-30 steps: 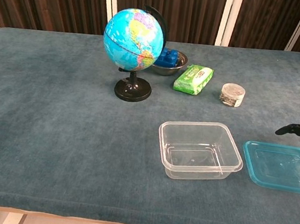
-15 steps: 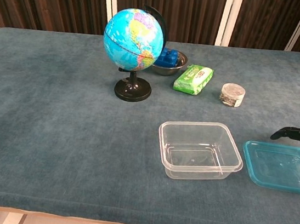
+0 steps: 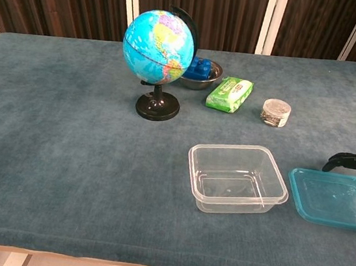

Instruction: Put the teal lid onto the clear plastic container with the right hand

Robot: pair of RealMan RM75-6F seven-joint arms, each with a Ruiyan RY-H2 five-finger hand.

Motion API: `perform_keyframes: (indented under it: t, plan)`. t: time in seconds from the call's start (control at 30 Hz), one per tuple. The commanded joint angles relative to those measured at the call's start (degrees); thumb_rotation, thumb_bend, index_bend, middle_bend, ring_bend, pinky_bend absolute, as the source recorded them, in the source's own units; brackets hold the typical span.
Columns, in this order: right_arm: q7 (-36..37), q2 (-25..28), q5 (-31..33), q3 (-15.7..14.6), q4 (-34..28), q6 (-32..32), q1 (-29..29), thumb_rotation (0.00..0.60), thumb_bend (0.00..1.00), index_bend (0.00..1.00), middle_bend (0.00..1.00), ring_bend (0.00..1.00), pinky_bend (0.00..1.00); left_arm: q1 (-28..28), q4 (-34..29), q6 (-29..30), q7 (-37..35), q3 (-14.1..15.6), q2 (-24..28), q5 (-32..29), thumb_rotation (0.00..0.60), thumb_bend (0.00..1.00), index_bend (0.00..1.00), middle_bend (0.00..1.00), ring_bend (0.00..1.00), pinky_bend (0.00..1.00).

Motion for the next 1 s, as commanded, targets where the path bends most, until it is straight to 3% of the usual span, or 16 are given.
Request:
perform_keyframes:
  t: [0.03, 0.23, 0.57, 0.67, 0.87, 1.0]
  plan:
    - [-1.14, 0.01, 1.09, -0.38, -0.33, 0.3, 0.6, 0.6, 0.07, 0.21, 0.0, 0.0, 0.0, 0.0, 0.02, 0.03, -0.03, -0.01, 0.01, -0.01, 0.6, 0.35, 0.0, 0.01, 0.01, 0.05]
    - [-2.67, -0.35, 3.56, -0.82, -0.59, 1.38, 1.36, 0.6, 0.07, 0.15, 0.0, 0.0, 0.0, 0.09, 0.08, 0.3, -0.28, 0.0, 0.11, 0.09, 0.6, 0.35, 0.0, 0.01, 0.01, 0.05]
    - [-3.22, -1.34, 5.02, -1.71, 0.27, 1.2, 2.26, 0.6, 0.07, 0.17, 0.0, 0.0, 0.0, 0.11, 0.03, 0.44, -0.48, -0.08, 0.23, 0.02, 0.6, 0.35, 0.0, 0.01, 0.01, 0.05]
    - [-2.9, -1.56, 4.5, -1.93, 0.37, 1.24, 2.27, 0.6, 0.07, 0.25, 0.0, 0.0, 0.0, 0.09, 0.02, 0.44, -0.53, -0.09, 0.26, 0.02, 0.6, 0.35, 0.0, 0.01, 0.01, 0.05]
    - [-0.32, -2.69, -0.5, -1.66, 1.23, 4.26, 0.58, 0.6, 0.09, 0.59, 0.02, 0.0, 0.0, 0.18, 0.03, 0.74, -0.83, -0.1, 0.37, 0.11, 0.6, 0.35, 0.0, 0.01, 0.01, 0.05]
    - [1.41, -2.34, -2.96, -1.28, 1.58, 5.83, -0.46, 0.6, 0.17, 0.68, 0.03, 0.0, 0.0, 0.18, 0.12, 0.78, -1.01, -0.07, 0.4, 0.2, 0.6, 0.35, 0.0, 0.01, 0.01, 0.05]
